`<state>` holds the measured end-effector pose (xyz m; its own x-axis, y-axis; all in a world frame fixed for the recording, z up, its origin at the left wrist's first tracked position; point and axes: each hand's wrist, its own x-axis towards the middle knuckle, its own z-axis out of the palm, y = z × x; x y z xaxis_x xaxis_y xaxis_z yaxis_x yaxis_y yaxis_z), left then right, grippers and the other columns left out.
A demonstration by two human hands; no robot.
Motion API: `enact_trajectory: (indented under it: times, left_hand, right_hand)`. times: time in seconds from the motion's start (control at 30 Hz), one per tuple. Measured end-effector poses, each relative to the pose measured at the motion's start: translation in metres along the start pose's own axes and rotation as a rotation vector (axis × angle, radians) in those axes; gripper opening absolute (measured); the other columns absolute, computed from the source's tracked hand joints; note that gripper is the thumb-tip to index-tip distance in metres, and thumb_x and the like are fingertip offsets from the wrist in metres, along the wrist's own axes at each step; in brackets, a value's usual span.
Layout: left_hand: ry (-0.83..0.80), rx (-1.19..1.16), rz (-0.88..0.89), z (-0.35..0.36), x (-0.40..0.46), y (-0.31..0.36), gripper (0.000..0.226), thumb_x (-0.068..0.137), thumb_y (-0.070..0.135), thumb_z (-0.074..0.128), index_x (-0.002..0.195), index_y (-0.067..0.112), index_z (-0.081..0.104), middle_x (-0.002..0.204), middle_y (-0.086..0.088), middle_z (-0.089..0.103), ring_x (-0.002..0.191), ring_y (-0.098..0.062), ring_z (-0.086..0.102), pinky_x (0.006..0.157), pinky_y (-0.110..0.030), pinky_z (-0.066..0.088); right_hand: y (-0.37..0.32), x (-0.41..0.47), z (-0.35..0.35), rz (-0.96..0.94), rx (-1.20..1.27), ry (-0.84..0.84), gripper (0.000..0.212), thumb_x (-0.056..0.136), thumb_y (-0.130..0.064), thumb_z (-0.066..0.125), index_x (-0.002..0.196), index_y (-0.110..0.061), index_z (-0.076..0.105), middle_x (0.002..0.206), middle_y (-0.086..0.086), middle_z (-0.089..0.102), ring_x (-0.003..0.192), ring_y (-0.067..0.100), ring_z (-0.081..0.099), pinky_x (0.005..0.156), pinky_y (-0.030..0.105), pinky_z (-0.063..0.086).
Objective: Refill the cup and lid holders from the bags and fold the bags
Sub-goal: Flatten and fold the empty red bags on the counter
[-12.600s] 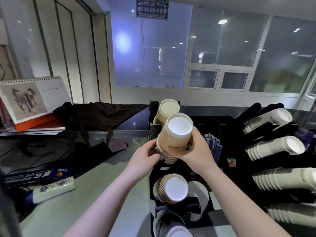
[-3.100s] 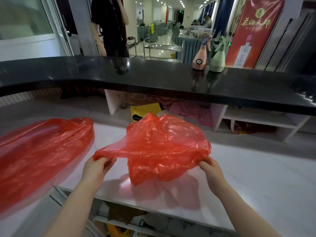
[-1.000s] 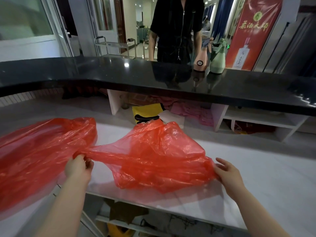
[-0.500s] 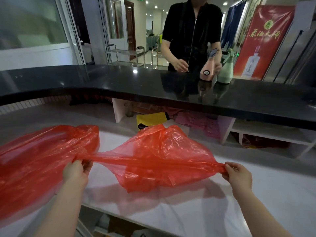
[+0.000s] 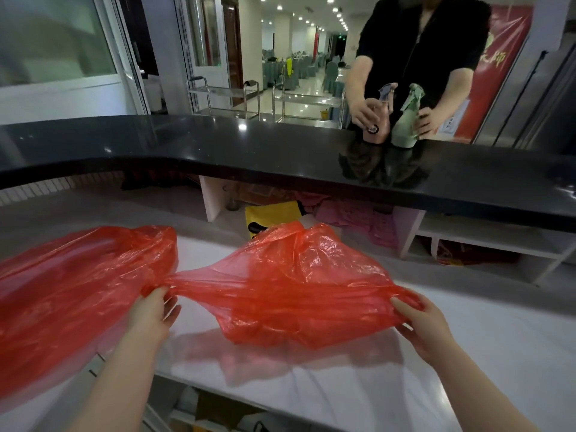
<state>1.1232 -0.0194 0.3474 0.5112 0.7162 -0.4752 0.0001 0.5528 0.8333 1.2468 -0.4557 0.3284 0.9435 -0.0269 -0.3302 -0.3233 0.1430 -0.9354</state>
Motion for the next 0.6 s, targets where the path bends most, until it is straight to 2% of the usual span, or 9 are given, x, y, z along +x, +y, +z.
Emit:
enact_trajectory:
  times: [0.07,0.1,0.17,0.27,0.33,0.37,0.43,0.5,0.6]
  left_hand:
    - [-0.009,0.036,-0.032,-0.004,-0.002,-0.002,0.018,0.093,0.010,0.054,0.081,0.024,0.052,0.074,0.000,0.055,0.072,-0.012,0.054,0.082,-0.037,0.046]
    - [-0.027,0.038,-0.049,-0.005,-0.004,-0.002,0.016,0.093,0.012,0.055,0.081,0.022,0.053,0.073,0.001,0.057,0.073,-0.013,0.054,0.082,-0.039,0.046]
    - [-0.074,0.042,-0.069,-0.007,-0.010,-0.002,0.013,0.091,0.014,0.058,0.081,0.021,0.054,0.062,0.002,0.059,0.070,-0.014,0.055,0.073,-0.038,0.049]
    - [-0.109,0.037,-0.063,-0.010,-0.015,0.001,0.014,0.089,0.012,0.059,0.077,0.019,0.057,0.047,0.006,0.059,0.046,-0.007,0.055,0.053,-0.026,0.053]
    - [-0.082,0.010,-0.054,-0.015,-0.014,0.003,0.020,0.090,0.010,0.056,0.072,0.019,0.056,0.038,0.009,0.050,0.030,-0.003,0.040,0.040,-0.013,0.044]
    - [-0.066,0.003,-0.047,-0.018,-0.013,0.003,0.022,0.091,0.010,0.054,0.071,0.019,0.054,0.036,0.010,0.045,0.029,-0.003,0.035,0.038,-0.011,0.040]
    - [-0.049,0.009,-0.023,-0.021,-0.014,0.002,0.020,0.093,0.015,0.055,0.074,0.021,0.052,0.039,0.009,0.047,0.033,-0.004,0.038,0.040,-0.013,0.043]
    - [-0.052,0.004,-0.014,-0.023,-0.019,0.000,0.016,0.093,0.020,0.057,0.078,0.023,0.053,0.049,0.006,0.054,0.035,-0.004,0.047,0.049,-0.025,0.049]
    - [-0.129,-0.014,-0.019,-0.031,-0.023,-0.001,0.015,0.095,0.020,0.056,0.080,0.022,0.055,0.052,0.005,0.060,0.048,-0.007,0.058,0.068,-0.032,0.049]
  right_hand:
    - [0.002,-0.004,-0.003,0.024,-0.027,-0.052,0.033,0.082,-0.015,0.073,0.112,-0.023,0.062,0.102,0.003,0.072,0.093,0.024,0.068,0.072,0.036,0.054]
    - [0.003,-0.006,-0.004,0.036,-0.036,-0.079,0.034,0.081,-0.015,0.074,0.112,-0.023,0.062,0.101,0.003,0.073,0.094,0.025,0.069,0.073,0.036,0.054]
    - [0.006,-0.011,-0.005,0.035,-0.074,-0.082,0.035,0.079,-0.006,0.074,0.108,-0.022,0.062,0.098,0.004,0.073,0.091,0.024,0.070,0.069,0.034,0.055]
    - [0.011,-0.017,-0.006,-0.024,-0.159,0.097,0.033,0.078,0.012,0.063,0.100,-0.013,0.065,0.089,0.009,0.069,0.078,0.025,0.066,0.063,0.032,0.053]
    - [0.014,-0.021,-0.007,-0.069,-0.227,0.282,0.032,0.077,0.013,0.051,0.096,-0.008,0.068,0.077,0.012,0.065,0.066,0.026,0.059,0.060,0.033,0.049]
    - [0.016,-0.023,-0.008,-0.082,-0.259,0.368,0.033,0.077,0.012,0.047,0.093,-0.008,0.069,0.073,0.011,0.064,0.062,0.026,0.056,0.060,0.035,0.049]
    - [0.022,-0.030,-0.007,-0.095,-0.317,0.490,0.033,0.077,0.008,0.044,0.089,-0.012,0.067,0.070,0.008,0.064,0.060,0.027,0.059,0.066,0.040,0.054]
    - [0.030,-0.037,-0.006,-0.087,-0.341,0.540,0.032,0.078,0.004,0.042,0.093,-0.014,0.063,0.071,0.010,0.065,0.062,0.029,0.063,0.068,0.044,0.056]
    - [0.037,-0.047,-0.006,-0.032,-0.214,0.527,0.027,0.084,-0.001,0.039,0.096,-0.010,0.062,0.074,0.012,0.065,0.058,0.026,0.064,0.055,0.034,0.052]
